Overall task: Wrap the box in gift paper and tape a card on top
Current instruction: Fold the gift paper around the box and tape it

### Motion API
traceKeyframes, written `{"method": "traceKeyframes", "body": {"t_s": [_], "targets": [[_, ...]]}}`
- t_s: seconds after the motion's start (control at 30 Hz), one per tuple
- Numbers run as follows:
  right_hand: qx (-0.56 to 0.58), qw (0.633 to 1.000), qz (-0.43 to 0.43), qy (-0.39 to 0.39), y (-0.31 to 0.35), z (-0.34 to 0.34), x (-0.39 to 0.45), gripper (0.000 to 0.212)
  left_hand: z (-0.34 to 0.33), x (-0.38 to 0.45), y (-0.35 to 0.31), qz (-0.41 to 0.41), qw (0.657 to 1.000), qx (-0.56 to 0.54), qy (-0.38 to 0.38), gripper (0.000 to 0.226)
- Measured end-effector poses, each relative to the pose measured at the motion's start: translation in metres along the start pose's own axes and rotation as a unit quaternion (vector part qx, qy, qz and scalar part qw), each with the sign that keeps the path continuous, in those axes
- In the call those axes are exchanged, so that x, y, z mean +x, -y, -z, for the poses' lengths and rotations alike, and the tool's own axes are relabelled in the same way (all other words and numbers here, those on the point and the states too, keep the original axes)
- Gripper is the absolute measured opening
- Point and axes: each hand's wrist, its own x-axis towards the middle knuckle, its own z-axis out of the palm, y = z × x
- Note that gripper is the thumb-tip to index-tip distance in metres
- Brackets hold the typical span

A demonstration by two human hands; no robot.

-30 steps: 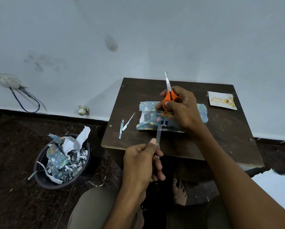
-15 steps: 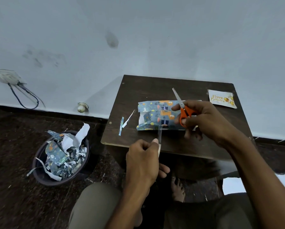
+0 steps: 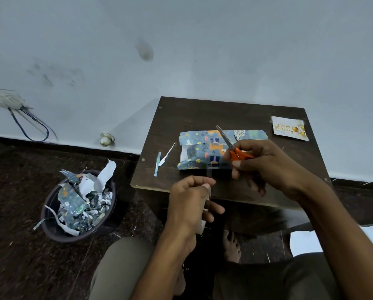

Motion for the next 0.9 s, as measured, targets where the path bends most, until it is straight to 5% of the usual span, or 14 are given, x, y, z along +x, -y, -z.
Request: {"method": "traceKeyframes", "body": {"t_s": [0.43, 0.77, 0.9], "targets": [[0.116, 0.989, -0.082, 0.027, -0.016, 0.02, -0.005, 0.044, 0.002, -0.001, -0.002, -0.005, 0.999, -0.04, 0.001, 0.028], [-0.03, 0.998, -0.04, -0.03, -0.005, 0.023, -0.014, 0.039, 0.0, 0.001, 0.0, -0.021, 1.0, -0.015, -0.016, 0.024], [-0.05, 0.995, -0.054, 0.06, 0.006, 0.021, -0.023, 0.029, 0.0, 0.001, -0.001, -0.02, 0.999, -0.014, -0.02, 0.023]]}}
